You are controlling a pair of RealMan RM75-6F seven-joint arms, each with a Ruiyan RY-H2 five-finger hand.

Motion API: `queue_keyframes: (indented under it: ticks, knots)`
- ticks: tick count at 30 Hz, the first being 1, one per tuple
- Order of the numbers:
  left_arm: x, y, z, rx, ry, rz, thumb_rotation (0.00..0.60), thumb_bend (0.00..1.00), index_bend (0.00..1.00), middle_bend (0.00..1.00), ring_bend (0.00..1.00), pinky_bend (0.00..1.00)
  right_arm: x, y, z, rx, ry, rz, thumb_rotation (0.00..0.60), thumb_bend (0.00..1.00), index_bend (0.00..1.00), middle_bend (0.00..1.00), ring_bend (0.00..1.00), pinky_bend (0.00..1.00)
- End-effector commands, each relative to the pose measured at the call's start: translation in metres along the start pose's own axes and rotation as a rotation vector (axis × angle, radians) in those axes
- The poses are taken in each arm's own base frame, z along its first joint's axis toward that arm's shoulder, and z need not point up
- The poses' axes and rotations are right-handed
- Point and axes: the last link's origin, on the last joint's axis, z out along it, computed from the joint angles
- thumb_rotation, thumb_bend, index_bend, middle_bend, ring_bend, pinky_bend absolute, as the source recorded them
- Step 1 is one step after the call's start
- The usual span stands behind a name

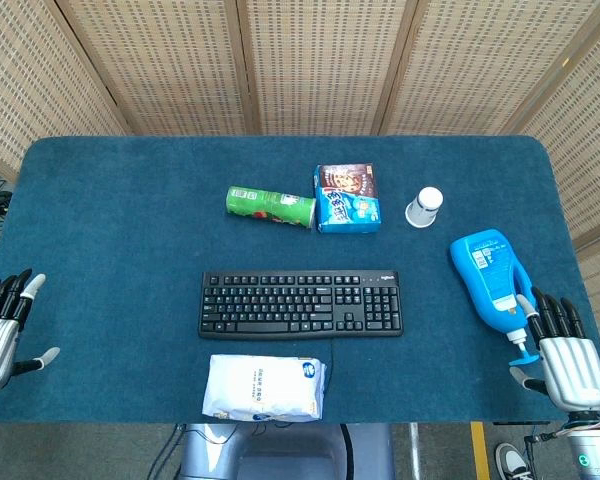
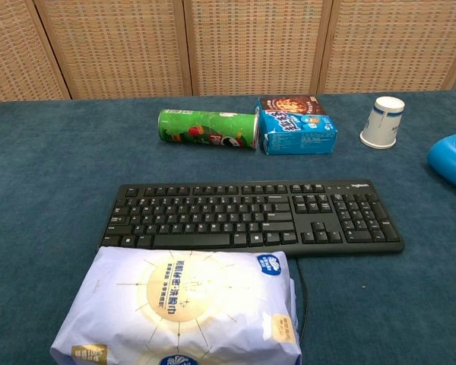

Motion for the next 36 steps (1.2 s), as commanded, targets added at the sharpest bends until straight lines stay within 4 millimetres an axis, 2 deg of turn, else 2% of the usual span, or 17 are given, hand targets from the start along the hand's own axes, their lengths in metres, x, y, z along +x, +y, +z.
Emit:
queue_keyframes:
  ticks: [1,36]
  knots:
    - [-0.0003,-0.0001,0.0002,0.000,0.000,0.000,0.600,0.00,0.00,0.00,0.00,0.00,0.0000,0.0002,0.0002,-0.001,0.000,-0.002,0.600,0.00,0.00,0.00,0.00,0.00]
    - [0.0015,-0.0030,0.0024,0.006,-0.004,-0.013,0.600,0.00,0.00,0.00,0.00,0.00,-0.0026,-0.0036,0.0021,0.012,-0.014,-0.002,0.600,0.00,0.00,0.00,0.00,0.00]
